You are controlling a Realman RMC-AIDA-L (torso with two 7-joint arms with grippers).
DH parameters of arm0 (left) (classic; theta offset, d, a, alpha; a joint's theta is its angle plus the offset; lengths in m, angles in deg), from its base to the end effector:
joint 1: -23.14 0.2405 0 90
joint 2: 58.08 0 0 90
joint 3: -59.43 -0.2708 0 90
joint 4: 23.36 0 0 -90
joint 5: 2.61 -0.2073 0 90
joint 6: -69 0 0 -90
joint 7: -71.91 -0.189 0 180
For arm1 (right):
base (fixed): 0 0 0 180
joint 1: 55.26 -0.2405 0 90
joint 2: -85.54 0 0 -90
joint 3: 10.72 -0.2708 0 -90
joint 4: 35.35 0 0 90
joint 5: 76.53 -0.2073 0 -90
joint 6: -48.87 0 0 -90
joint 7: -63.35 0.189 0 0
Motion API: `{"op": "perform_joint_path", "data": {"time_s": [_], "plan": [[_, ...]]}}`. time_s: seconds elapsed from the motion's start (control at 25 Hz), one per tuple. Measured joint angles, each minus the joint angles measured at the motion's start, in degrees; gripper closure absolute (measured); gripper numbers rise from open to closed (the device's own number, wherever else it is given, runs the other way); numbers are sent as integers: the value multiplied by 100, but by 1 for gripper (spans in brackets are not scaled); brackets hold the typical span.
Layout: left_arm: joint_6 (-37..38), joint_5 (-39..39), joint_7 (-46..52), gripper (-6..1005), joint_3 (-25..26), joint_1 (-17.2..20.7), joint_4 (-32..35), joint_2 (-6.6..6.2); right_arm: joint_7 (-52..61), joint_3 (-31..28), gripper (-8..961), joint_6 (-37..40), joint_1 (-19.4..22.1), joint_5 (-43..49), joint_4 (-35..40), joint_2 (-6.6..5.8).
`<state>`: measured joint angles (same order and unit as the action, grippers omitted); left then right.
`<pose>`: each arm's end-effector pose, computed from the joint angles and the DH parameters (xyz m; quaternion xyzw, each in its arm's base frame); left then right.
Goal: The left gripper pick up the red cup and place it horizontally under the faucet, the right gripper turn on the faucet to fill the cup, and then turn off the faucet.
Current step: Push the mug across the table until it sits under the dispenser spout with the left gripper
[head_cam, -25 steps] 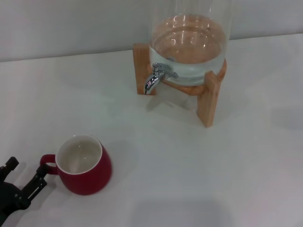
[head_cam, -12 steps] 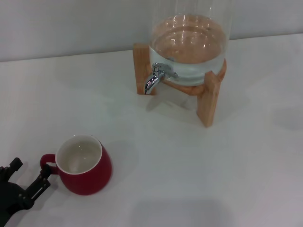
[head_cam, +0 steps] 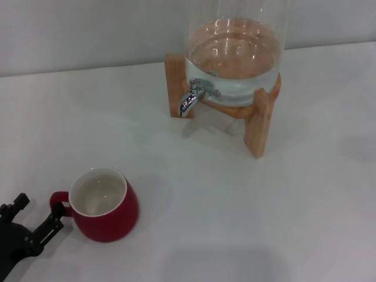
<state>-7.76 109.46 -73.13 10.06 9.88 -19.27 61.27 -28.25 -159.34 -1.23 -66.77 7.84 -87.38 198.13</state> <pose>-0.3623 0.2671 -0.0758 -0.8014 -0.3124 -0.3071 0.4073 0.4231 0.3542 0.2048 -0.6208 0.3808 0.2705 0.6296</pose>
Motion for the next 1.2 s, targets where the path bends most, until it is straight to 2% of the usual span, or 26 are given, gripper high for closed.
{"op": "perform_joint_path", "data": {"time_s": [0.48, 1.2], "plan": [[96, 15, 1, 269, -2, -175, 3, 0, 2, -9, 232, 0, 20, -5, 0, 0], [20, 7, 1, 281, -4, -186, 1, 9, -12, -8, 232, 9, 26, -63, 0, -9]]}}
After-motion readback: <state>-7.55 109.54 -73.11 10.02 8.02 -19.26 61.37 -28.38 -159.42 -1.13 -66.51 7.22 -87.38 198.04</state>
